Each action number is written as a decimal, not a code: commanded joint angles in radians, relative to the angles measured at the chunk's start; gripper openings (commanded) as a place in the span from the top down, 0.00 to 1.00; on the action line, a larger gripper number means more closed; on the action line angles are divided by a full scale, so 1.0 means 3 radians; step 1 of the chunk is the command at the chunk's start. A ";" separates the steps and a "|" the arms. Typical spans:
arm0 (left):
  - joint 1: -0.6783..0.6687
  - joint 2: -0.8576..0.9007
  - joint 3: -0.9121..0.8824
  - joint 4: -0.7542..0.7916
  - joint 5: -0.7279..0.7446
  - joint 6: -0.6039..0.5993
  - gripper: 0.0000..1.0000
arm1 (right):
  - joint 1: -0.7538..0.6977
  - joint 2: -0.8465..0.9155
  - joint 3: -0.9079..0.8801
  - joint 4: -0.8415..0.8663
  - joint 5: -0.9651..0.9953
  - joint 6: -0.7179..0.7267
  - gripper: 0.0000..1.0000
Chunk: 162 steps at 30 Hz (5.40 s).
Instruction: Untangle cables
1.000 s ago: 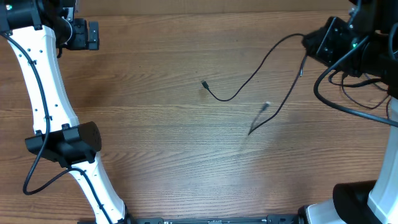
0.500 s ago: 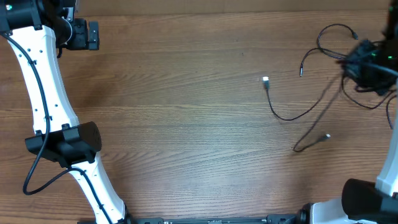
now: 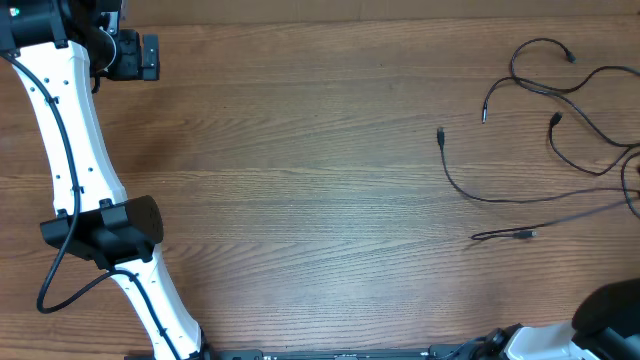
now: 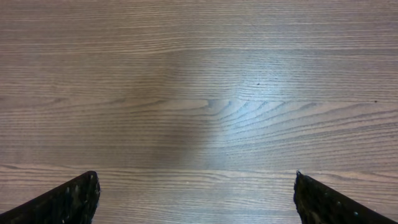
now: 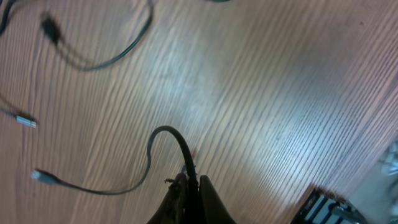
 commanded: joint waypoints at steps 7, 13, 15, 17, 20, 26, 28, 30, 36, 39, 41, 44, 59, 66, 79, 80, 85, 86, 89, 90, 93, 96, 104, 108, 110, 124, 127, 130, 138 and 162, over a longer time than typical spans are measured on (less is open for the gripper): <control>-0.0023 0.0051 0.0013 0.0001 0.0024 -0.0022 0.01 | -0.0916 -0.0034 -0.0080 0.0371 -0.0568 -0.0336 0.96; -0.0022 0.0051 0.0013 0.0001 0.0024 -0.0022 0.00 | -0.1058 -0.0031 -0.0080 0.0623 -0.0551 -0.0336 0.96; -0.0023 0.0051 0.0013 0.0001 0.0024 -0.0022 0.00 | -0.1058 -0.0031 -0.0080 0.0707 -0.0473 -0.0334 0.96; -0.0023 0.0051 0.0013 0.0001 0.0024 -0.0022 0.01 | -0.1058 -0.0031 -0.0080 0.0806 -0.0392 -0.0334 0.96; -0.0023 0.0051 0.0013 0.0001 0.0024 -0.0022 0.00 | -0.1058 -0.0028 -0.0080 0.0961 -0.0295 -0.0334 0.96; -0.0022 0.0051 0.0013 0.0001 0.0024 -0.0022 0.01 | -0.1058 -0.0014 -0.0080 0.1189 0.0011 -0.0334 0.96; -0.0022 0.0051 0.0013 0.0001 0.0024 -0.0022 0.00 | -0.1058 0.0009 -0.0080 0.1218 0.0106 -0.0336 0.96; -0.0022 0.0051 0.0013 0.0001 0.0024 -0.0020 0.00 | -0.1058 0.0055 -0.0080 0.1221 0.0239 -0.0334 0.96; -0.0022 0.0051 0.0013 0.0001 0.0024 -0.0020 0.01 | -0.1058 0.0239 -0.0095 0.1225 0.0511 -0.0334 0.96; -0.0022 0.0051 0.0013 0.0001 0.0024 -0.0022 0.01 | -0.1061 0.0346 -0.0095 0.1311 0.0552 -0.0334 0.96; -0.0022 0.0051 0.0013 0.0001 0.0024 -0.0022 0.00 | -0.1069 0.0392 -0.0095 0.1364 0.0565 -0.0336 0.96; -0.0024 0.0051 0.0013 0.0001 0.0024 -0.0022 0.00 | -0.1120 0.0451 -0.0095 0.1471 0.0670 -0.0336 0.96; -0.0022 0.0051 0.0013 0.0001 0.0024 -0.0020 0.01 | -0.1535 0.0712 -0.0097 0.1906 0.0421 -0.0347 0.96; -0.0022 0.0051 0.0013 0.0001 0.0024 -0.0020 0.01 | -0.1535 0.0713 -0.0095 0.1972 0.0381 -0.0327 0.15; -0.0022 0.0051 0.0013 0.0003 0.0024 -0.0020 0.01 | -0.1499 0.0651 -0.0085 0.1967 -0.0777 -0.0322 0.00; -0.0022 0.0051 0.0013 0.0003 0.0024 -0.0022 0.00 | -0.1475 0.0609 -0.0085 0.1966 -0.0851 -0.0322 0.00; -0.0023 0.0051 0.0013 0.0003 0.0024 -0.0020 0.00 | -0.1273 0.0291 -0.0085 0.2007 -0.1150 -0.0604 0.00; -0.0023 0.0051 0.0013 0.0001 0.0024 -0.0020 0.01 | -0.1212 0.0203 -0.0085 0.2018 -0.1167 -0.0647 0.00; -0.0023 0.0051 0.0013 0.0001 0.0023 -0.0020 0.00 | -0.0973 -0.0108 -0.0085 0.2078 -0.1167 -0.0660 0.00; -0.0022 0.0051 0.0013 0.0001 0.0023 -0.0020 0.00 | -0.0867 -0.0221 -0.0085 0.2089 -0.1167 -0.0660 0.00; -0.0022 0.0051 0.0013 0.0001 0.0024 -0.0020 0.00 | -0.0528 -0.0498 -0.0085 0.2070 -0.1181 -0.0708 0.00; -0.0022 0.0051 0.0013 0.0003 0.0024 -0.0020 0.00 | -0.0102 -0.0699 -0.0085 0.2001 -0.1193 -0.0834 0.00; -0.0022 0.0051 0.0013 0.0001 0.0023 -0.0022 0.01 | 0.1097 -0.0819 -0.0086 0.1872 -0.1177 -0.0872 0.00; -0.0022 0.0051 0.0013 0.0001 0.0024 -0.0020 0.00 | 0.1480 -0.0815 -0.0086 0.1799 -0.1164 -0.0880 0.00; -0.0022 0.0051 0.0013 0.0003 0.0024 -0.0020 0.00 | 0.1624 -0.0815 -0.0086 0.1759 -0.1165 -0.0885 0.00; -0.0039 0.0051 0.0013 0.0003 0.0023 -0.0020 0.00 | 0.1789 -0.0815 -0.0086 0.1461 -0.1166 -0.0884 0.00; -0.0018 0.0051 0.0013 0.0001 0.0023 -0.0020 0.00 | 0.1789 -0.0815 -0.0086 0.1461 -0.1166 -0.0882 0.00; -0.0032 0.0051 0.0013 0.0003 0.0023 -0.0020 0.00 | 0.1789 -0.0815 -0.0086 0.1461 -0.1166 -0.0882 0.00; -0.0043 0.0051 0.0013 0.0001 0.0023 -0.0020 0.00 | 0.1789 -0.0815 -0.0086 0.1461 -0.1166 -0.0882 0.00; -0.0069 0.0055 0.0013 0.0001 0.0024 -0.0020 0.01 | 0.1789 -0.0815 -0.0086 0.1461 -0.1166 -0.0882 0.00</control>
